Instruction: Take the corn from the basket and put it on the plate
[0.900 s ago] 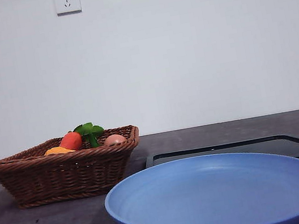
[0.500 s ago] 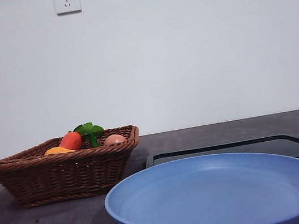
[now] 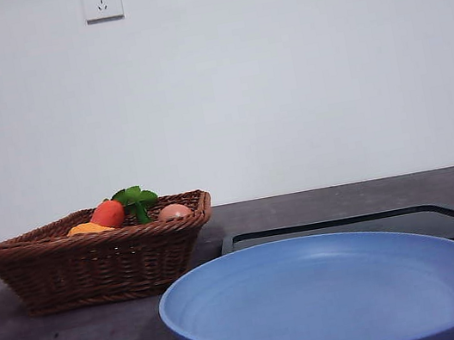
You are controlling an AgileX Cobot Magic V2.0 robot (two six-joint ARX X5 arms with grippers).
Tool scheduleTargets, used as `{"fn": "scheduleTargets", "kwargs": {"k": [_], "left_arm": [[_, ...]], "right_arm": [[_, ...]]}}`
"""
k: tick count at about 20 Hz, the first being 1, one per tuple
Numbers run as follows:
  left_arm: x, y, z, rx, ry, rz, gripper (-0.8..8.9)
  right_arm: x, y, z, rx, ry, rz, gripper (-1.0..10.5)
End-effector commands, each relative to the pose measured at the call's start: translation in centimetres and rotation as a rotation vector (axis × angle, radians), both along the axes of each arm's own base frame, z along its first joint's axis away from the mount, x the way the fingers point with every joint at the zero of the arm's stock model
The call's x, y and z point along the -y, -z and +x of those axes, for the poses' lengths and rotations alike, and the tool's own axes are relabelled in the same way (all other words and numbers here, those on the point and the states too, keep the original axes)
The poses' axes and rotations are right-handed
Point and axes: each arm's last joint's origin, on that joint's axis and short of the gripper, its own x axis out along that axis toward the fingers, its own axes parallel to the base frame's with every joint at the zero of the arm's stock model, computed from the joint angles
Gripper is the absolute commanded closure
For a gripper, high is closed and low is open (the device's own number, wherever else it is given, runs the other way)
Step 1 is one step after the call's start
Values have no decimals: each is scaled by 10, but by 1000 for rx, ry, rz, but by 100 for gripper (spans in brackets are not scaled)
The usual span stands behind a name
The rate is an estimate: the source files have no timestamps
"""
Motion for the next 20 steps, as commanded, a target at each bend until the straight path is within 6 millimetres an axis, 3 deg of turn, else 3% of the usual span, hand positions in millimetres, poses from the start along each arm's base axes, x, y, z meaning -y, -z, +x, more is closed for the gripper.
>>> {"fn": "scheduleTargets", "kwargs": {"k": [1,6,13,20], "left_arm": [[0,-7,1,18,-3,-13,420],[0,-7,1,16,-5,-14,420],[0,-7,2,21,-5,-15,420],[0,-7,2,22,-5,-15,420]], "right_arm": [[-2,0,11,-24,12,11,667],[-14,18,43,-111,-31,-11,667],[-40,67,88,-253,-88,-99,668],[-50,99,110,-311,-104,-121,705]]}}
